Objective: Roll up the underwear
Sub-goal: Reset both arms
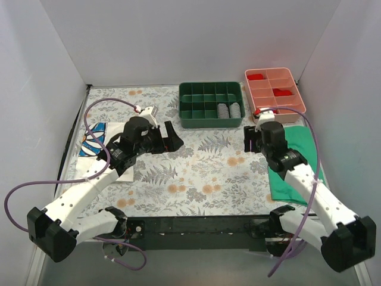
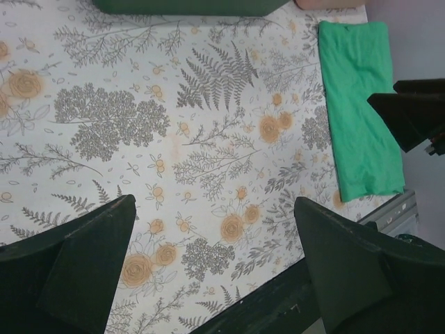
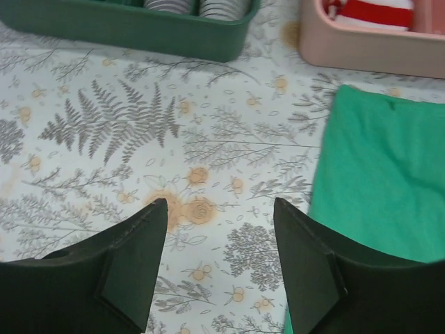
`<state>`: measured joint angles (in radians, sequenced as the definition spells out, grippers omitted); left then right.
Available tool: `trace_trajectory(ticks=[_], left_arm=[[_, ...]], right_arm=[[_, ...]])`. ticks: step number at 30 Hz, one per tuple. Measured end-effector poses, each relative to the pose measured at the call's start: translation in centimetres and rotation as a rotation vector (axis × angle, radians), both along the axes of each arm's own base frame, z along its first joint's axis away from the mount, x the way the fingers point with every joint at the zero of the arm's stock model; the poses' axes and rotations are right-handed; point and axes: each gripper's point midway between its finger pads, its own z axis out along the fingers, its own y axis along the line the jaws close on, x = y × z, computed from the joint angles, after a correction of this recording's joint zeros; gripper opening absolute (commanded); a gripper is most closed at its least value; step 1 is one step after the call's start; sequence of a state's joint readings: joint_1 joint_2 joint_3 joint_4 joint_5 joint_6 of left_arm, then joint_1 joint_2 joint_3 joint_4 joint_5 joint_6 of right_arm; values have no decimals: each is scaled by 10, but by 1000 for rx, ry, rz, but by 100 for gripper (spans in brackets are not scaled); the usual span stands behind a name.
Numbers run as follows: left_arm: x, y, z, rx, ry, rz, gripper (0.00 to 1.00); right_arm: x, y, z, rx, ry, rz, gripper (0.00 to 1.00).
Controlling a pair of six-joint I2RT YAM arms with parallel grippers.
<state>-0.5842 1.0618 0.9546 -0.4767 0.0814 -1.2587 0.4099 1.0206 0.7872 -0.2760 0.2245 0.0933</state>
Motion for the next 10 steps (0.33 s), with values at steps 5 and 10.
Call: trace_trajectory(ticks=[5, 10], left_arm=[[12, 3, 30, -1, -80, 33, 98], [23, 3, 51, -15, -142, 59, 98]], right_arm=[[-15, -37, 3, -30, -131, -144, 99], [-29, -66, -13, -70, -202, -251, 99]])
